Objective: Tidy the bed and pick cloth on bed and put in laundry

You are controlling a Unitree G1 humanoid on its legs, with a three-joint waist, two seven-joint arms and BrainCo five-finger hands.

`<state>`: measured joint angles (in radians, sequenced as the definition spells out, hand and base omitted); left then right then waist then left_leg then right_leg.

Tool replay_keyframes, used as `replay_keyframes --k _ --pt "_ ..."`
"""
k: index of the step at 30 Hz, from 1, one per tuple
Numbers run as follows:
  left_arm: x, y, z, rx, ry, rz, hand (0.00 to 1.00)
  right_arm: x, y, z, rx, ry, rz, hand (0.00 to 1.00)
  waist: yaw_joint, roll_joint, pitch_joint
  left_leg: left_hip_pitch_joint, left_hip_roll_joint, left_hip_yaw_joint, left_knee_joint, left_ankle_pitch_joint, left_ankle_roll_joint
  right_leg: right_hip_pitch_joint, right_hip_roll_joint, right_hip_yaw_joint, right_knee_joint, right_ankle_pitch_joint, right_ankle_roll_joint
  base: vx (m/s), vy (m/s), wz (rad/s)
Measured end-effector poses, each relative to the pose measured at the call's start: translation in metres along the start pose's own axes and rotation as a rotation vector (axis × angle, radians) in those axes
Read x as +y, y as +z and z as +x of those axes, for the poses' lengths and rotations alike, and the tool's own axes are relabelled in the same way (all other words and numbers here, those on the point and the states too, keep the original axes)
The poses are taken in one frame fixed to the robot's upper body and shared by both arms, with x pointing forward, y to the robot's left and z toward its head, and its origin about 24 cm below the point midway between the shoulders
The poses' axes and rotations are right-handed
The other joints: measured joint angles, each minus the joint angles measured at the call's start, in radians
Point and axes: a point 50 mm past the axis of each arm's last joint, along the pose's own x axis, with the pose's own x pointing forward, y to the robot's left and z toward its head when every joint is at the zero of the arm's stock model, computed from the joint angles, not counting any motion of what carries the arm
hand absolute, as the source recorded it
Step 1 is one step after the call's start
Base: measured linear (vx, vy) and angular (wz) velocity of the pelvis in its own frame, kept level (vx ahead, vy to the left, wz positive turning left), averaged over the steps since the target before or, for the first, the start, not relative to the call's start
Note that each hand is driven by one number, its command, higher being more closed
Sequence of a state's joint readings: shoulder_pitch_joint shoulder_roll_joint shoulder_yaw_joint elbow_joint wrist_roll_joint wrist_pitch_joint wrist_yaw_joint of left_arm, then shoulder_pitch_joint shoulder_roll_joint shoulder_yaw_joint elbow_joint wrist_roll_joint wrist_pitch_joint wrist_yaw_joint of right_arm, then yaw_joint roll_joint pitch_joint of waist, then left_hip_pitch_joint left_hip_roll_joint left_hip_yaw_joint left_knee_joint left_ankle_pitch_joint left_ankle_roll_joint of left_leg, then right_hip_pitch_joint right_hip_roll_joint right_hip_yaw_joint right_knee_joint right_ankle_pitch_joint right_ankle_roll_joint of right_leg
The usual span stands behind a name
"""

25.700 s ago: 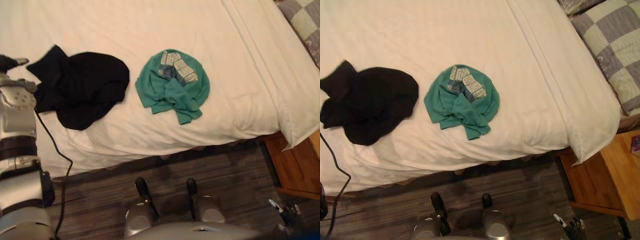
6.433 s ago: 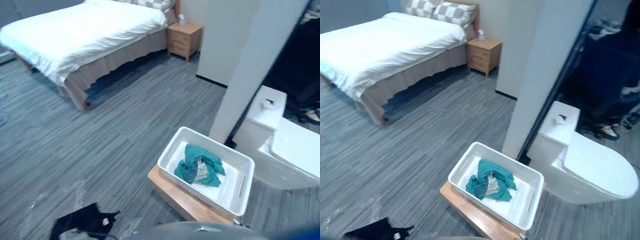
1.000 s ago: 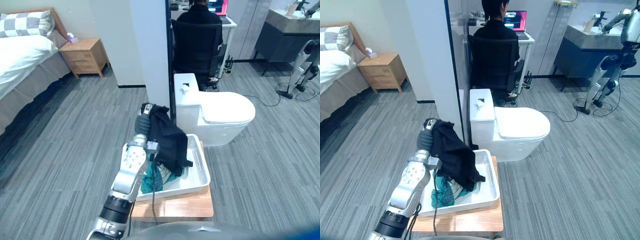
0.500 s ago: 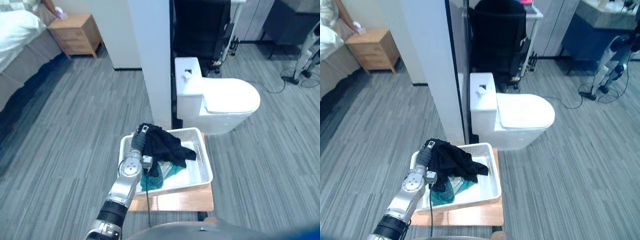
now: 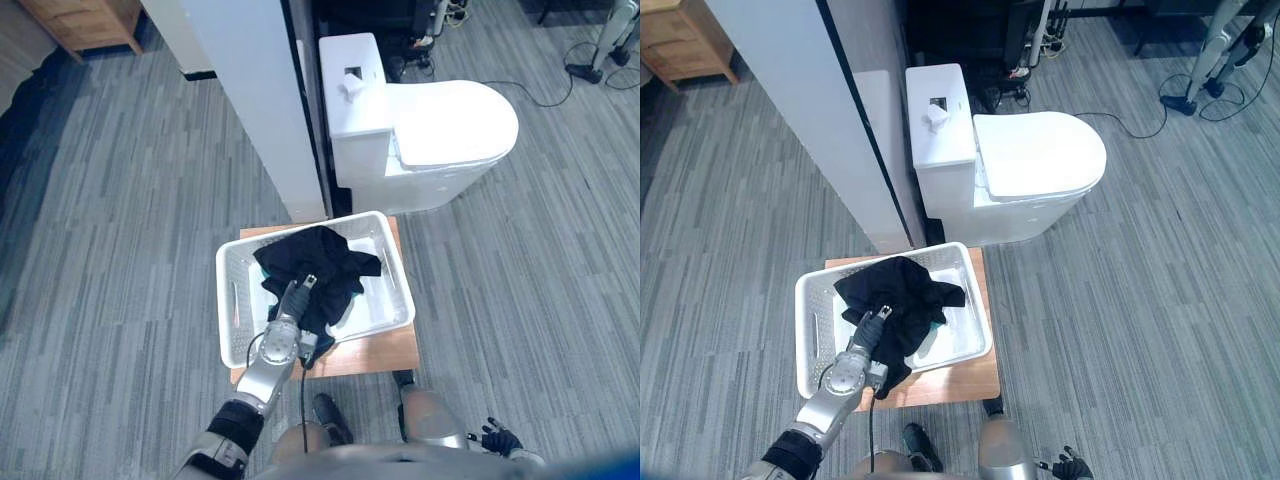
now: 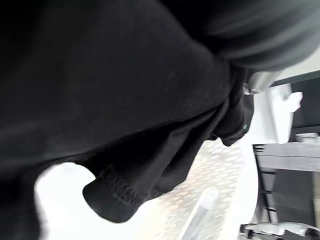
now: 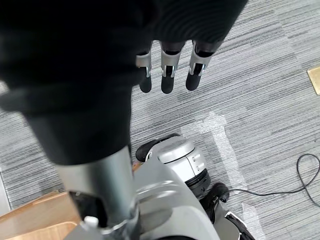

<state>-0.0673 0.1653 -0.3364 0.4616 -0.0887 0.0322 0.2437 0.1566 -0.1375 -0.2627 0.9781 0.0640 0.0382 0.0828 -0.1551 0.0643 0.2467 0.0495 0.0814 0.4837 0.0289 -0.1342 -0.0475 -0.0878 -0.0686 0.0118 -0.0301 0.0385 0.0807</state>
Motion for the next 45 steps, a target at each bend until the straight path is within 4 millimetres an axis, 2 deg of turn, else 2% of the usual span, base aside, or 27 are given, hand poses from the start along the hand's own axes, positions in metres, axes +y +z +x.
replay_keyframes --k 7,15,17,20,22,28,33,38,41,42,43,45 --pt "0.006 -0.017 -0.005 0.053 0.072 -0.001 0.00 0.000 0.001 0.000 -0.019 -0.001 -0.003 0.00 -0.012 0.000 0.000 0.007 0.001 -0.003 0.008 0.005 0.000 0.012 -0.002 -0.003 0.002 0.000 0.000 -0.04 -0.017 0.03" --pt "0.042 -0.019 -0.007 0.037 0.240 -0.084 0.00 -0.006 -0.017 -0.005 0.025 -0.017 -0.003 0.00 -0.014 0.009 -0.017 0.076 -0.006 -0.016 -0.040 0.028 -0.002 0.082 -0.002 -0.031 -0.030 0.002 -0.005 -0.02 -0.018 0.07" --pt "0.053 -0.019 -0.007 0.037 0.277 -0.106 0.00 -0.007 -0.023 -0.007 0.035 -0.024 0.011 0.00 -0.016 0.013 -0.044 0.077 -0.007 -0.028 -0.052 0.035 -0.002 0.085 -0.002 -0.044 -0.034 0.002 -0.005 0.02 -0.020 0.15" --pt "0.072 -0.013 -0.008 0.005 0.314 -0.138 0.00 -0.011 -0.032 -0.010 0.051 -0.039 0.003 0.00 -0.007 0.012 -0.081 0.101 -0.006 -0.031 -0.065 0.038 -0.005 0.111 0.001 -0.056 -0.043 0.002 -0.005 0.04 -0.006 0.08" --pt "0.083 -0.001 -0.008 -0.048 0.324 -0.177 0.00 -0.013 -0.038 -0.012 0.067 -0.046 0.005 0.00 0.007 0.011 -0.098 0.122 -0.007 -0.033 -0.076 0.038 -0.005 0.132 0.001 -0.060 -0.048 0.002 -0.005 0.03 0.007 0.05" --pt "0.095 0.011 -0.011 -0.110 0.311 -0.191 0.00 -0.011 -0.048 -0.015 0.089 -0.054 0.040 0.00 0.018 0.004 -0.127 0.135 -0.011 -0.040 -0.081 0.038 -0.005 0.147 -0.002 -0.069 -0.051 0.002 -0.005 0.00 0.004 0.03" --pt "0.101 0.024 -0.020 -0.187 0.324 -0.252 0.00 -0.012 -0.054 -0.017 0.107 -0.065 0.019 0.00 0.043 -0.003 -0.146 0.145 -0.011 -0.058 -0.081 0.039 -0.003 0.167 -0.002 -0.081 -0.059 0.002 -0.006 0.00 -0.009 0.08" --pt "0.125 0.008 -0.035 -0.145 0.495 -0.309 0.00 -0.015 -0.060 -0.019 0.135 -0.073 0.030 0.00 0.063 -0.005 -0.157 0.145 -0.013 -0.088 -0.083 0.047 0.000 0.180 -0.005 -0.113 -0.059 0.001 -0.007 -0.01 -0.018 0.17" --pt "0.148 -0.016 -0.053 -0.070 0.652 -0.365 0.00 -0.015 -0.061 -0.019 0.146 -0.071 -0.007 0.00 0.074 -0.016 -0.163 0.159 -0.013 -0.115 -0.093 0.055 0.000 0.204 -0.004 -0.138 -0.059 -0.004 -0.010 0.00 -0.023 0.27" --pt "0.156 -0.031 -0.063 -0.016 0.720 -0.371 0.00 -0.016 -0.063 -0.020 0.155 -0.076 -0.001 0.00 0.097 -0.021 -0.169 0.168 -0.014 -0.117 -0.099 0.058 0.000 0.208 -0.005 -0.140 -0.059 -0.008 -0.010 -0.02 -0.016 0.08" --pt "0.158 -0.038 -0.066 0.010 0.747 -0.381 0.00 -0.016 -0.064 -0.020 0.160 -0.076 -0.001 0.00 0.103 -0.024 -0.171 0.169 -0.015 -0.121 -0.099 0.058 0.000 0.208 -0.005 -0.144 -0.058 -0.011 -0.010 -0.02 -0.026 0.18" --pt "0.163 -0.070 -0.080 0.130 0.809 -0.424 0.00 -0.017 -0.069 -0.022 0.174 -0.076 0.000 0.00 0.114 -0.034 -0.182 0.173 -0.020 -0.147 -0.115 0.068 0.001 0.219 -0.010 -0.175 -0.058 -0.027 -0.009 -0.01 -0.020 0.36"
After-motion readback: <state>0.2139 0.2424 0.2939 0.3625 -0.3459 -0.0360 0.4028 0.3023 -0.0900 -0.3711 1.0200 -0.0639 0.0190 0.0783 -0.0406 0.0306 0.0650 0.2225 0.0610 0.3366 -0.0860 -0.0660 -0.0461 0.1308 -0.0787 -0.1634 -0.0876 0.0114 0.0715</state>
